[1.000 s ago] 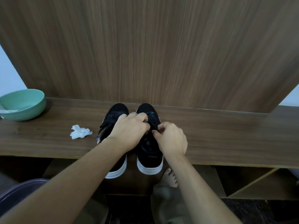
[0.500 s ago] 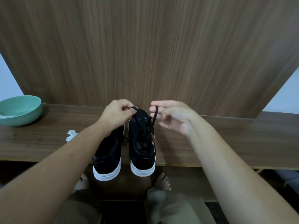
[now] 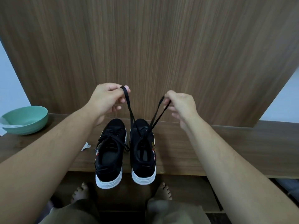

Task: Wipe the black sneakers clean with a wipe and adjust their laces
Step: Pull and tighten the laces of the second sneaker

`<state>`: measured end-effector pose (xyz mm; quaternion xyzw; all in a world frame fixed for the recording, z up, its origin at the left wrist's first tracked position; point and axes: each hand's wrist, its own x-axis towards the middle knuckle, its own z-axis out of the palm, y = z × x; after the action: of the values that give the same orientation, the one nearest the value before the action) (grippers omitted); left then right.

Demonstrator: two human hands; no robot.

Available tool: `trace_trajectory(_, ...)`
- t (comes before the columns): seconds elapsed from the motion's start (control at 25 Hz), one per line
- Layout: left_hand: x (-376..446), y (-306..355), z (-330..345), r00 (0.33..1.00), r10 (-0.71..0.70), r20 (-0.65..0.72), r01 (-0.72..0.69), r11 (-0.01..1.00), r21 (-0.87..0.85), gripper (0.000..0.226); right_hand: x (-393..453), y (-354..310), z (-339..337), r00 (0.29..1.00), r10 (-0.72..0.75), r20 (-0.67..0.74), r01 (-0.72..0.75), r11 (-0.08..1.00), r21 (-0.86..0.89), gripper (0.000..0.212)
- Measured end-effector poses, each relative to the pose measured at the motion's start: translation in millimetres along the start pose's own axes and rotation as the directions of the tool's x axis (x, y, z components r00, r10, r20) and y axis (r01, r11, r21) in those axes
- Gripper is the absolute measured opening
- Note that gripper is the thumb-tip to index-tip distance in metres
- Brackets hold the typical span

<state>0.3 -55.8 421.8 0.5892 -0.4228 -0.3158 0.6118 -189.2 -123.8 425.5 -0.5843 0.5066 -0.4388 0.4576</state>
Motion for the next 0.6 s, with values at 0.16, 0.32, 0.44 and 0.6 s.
trace_trajectory(0.16, 3.1, 21.3, -4.0, 0.999, -0.038, 0.019, 0.041, 0.989, -0.145, 0.018, 11.6, -37.2, -6.9, 0.985, 0.159, 0.073, -0.168, 0.976, 0.141, 0.022)
trace_trajectory(0.32, 4.1, 33.9, -4.3, 0.995, -0.083, 0.049, 0.092, 0.972, -0.215, 0.027, 23.3, -56.9, -4.4, 0.953, 0.249, 0.174, -0.28, 0.942, 0.185, 0.021)
trace_trajectory(0.44, 6.3, 37.0, -3.2, 0.995, -0.081, 0.066, 0.09, 0.986, -0.139, 0.033, 32.3, -63.4, 1.0, 0.968, 0.216, 0.13, -0.249, 0.892, 0.377, 0.015)
trace_trajectory(0.6, 7.9, 39.7, -3.2, 0.992, -0.1, 0.079, 0.109, 0.987, -0.119, 0.036, 39.1, -63.0, 16.1, 0.978, 0.207, -0.017, -0.176, 0.869, 0.463, 0.014)
